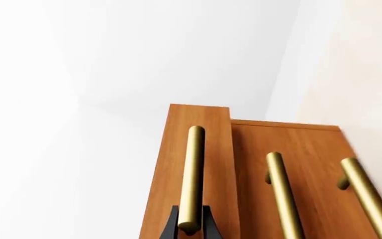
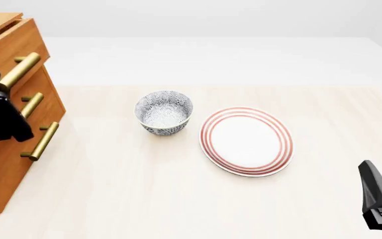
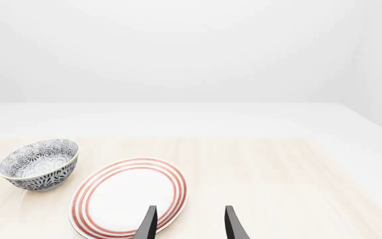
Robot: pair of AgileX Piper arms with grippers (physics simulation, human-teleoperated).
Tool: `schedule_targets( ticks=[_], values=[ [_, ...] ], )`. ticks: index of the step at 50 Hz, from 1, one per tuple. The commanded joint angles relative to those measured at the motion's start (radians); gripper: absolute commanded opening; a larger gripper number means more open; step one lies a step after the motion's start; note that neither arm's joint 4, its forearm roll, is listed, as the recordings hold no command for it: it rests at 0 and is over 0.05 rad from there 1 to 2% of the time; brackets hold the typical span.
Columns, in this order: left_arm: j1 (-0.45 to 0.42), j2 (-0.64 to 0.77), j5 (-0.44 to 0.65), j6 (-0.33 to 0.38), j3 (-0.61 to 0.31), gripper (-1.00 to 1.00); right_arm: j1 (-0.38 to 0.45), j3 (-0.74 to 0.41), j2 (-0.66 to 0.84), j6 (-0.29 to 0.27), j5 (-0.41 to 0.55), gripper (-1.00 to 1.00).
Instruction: Open the top drawer of the cabinet.
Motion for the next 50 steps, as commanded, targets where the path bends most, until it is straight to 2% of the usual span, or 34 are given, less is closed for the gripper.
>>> schedule_targets(
  ticks=[1,31,50],
  values=[
    [-0.066,0.014,-0.005,0.013,0.015,-1.00,0.000,0.000,0.000,0.000,0.000,1.00],
    [-0.194,0.035,-0.011,0.030,-0.006,-1.00,0.000,0.000,0.000,0.000,0.000,1.00],
    [-0.243,-0.009,-0.006,0.031,0.021,-1.00,0.000,0.000,0.000,0.000,0.000,1.00]
  ],
)
